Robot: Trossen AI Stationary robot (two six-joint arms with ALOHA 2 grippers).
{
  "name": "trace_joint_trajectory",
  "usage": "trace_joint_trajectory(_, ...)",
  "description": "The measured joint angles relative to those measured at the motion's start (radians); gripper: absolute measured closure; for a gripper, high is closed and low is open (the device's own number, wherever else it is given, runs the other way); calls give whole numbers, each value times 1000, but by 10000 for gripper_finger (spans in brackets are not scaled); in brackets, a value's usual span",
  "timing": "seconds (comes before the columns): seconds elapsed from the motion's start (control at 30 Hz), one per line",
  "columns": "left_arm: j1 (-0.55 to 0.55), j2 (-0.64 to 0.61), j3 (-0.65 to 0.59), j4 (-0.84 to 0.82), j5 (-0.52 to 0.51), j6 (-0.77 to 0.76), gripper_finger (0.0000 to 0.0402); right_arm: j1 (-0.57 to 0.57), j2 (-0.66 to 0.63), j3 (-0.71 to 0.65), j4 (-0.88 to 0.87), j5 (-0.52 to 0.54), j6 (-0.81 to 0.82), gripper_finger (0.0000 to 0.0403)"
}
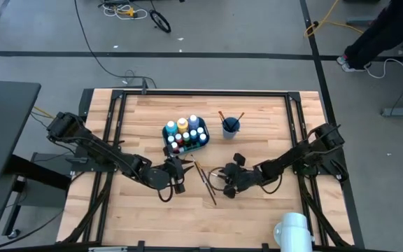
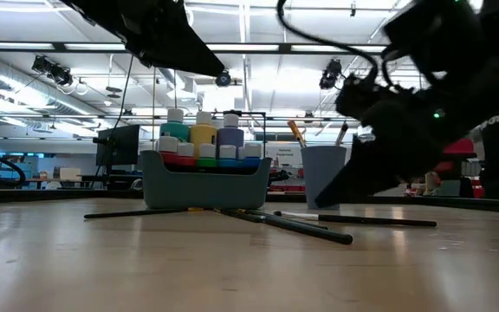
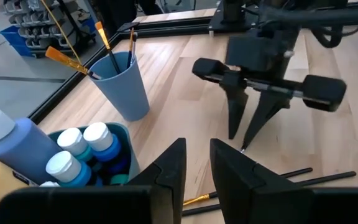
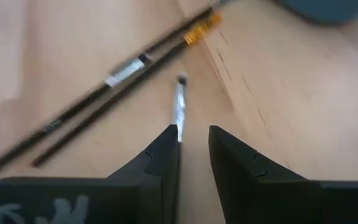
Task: Pick & Place Paint Supplies
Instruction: Put the silver paint brush into the blue cup
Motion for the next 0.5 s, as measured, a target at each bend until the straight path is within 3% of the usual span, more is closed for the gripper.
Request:
trace_joint_trajectory(0.1, 0, 0, 0, 0, 0, 0, 320, -22, 0, 34, -100, -25, 16, 307)
trace_joint_trajectory(0.5, 0, 0, 0, 0, 2, 0, 320, -55, 1, 160, -120, -64, -104, 307)
